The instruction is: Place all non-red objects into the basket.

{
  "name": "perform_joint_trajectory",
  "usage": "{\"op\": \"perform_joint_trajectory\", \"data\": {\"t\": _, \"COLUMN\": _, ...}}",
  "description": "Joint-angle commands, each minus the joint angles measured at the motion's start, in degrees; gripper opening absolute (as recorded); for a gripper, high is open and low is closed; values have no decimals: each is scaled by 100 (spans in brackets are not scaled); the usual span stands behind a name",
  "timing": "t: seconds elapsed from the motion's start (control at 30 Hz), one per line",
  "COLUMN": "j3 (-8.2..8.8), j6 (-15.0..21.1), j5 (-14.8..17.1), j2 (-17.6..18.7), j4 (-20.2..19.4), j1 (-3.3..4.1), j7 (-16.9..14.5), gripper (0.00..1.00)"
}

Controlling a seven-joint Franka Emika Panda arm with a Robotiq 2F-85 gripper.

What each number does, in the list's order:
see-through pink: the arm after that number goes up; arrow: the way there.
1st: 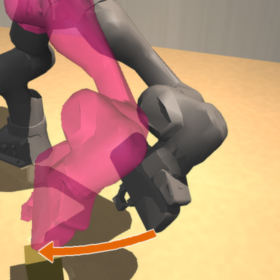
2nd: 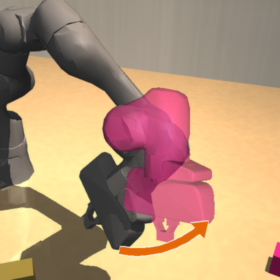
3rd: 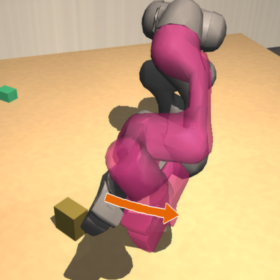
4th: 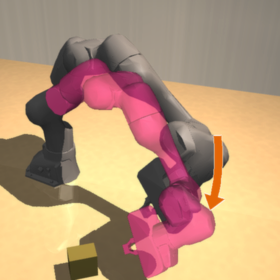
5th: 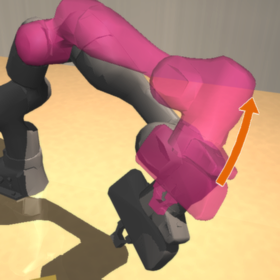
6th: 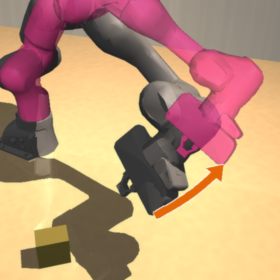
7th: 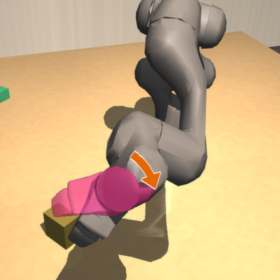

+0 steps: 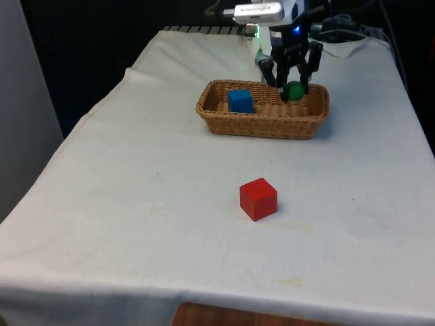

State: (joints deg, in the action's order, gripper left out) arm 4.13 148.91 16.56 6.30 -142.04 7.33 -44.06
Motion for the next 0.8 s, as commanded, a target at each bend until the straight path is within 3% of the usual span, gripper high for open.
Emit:
{"op": "perform_joint_trajectory", "data": {"t": 0.0, "j3": -29, "j6": 143, "j5": 80, "j2": 34, "j4": -40, "j1": 6, "j7": -69, "gripper": 0}}
{"op": "perform_joint_trajectory", "data": {"t": 0.03, "j3": 0, "j6": 40, "j5": 0, "j2": 34, "j4": -6, "j1": 0, "j7": -11, "gripper": 0}}
{"op": "perform_joint_trajectory", "data": {"t": 0.4, "j3": -40, "j6": 579, "j5": -6, "j2": 264, "j4": -258, "j1": 17, "j7": -103, "gripper": 0}}
{"op": "perform_joint_trajectory", "data": {"t": 0.43, "j3": -34, "j6": 441, "j5": -6, "j2": 246, "j4": -206, "j1": 6, "j7": -97, "gripper": 0}}
{"op": "perform_joint_trajectory", "data": {"t": 0.47, "j3": -40, "j6": 613, "j5": -6, "j2": 275, "j4": -275, "j1": 17, "j7": -103, "gripper": 0}}
{"op": "perform_joint_trajectory", "data": {"t": 0.7, "j3": -74, "j6": 945, "j5": 11, "j2": 395, "j4": -418, "j1": 17, "j7": -132, "gripper": 0}}
{"op": "perform_joint_trajectory", "data": {"t": 0.77, "j3": -63, "j6": 871, "j5": -6, "j2": 390, "j4": -413, "j1": 11, "j7": -120, "gripper": 0}}
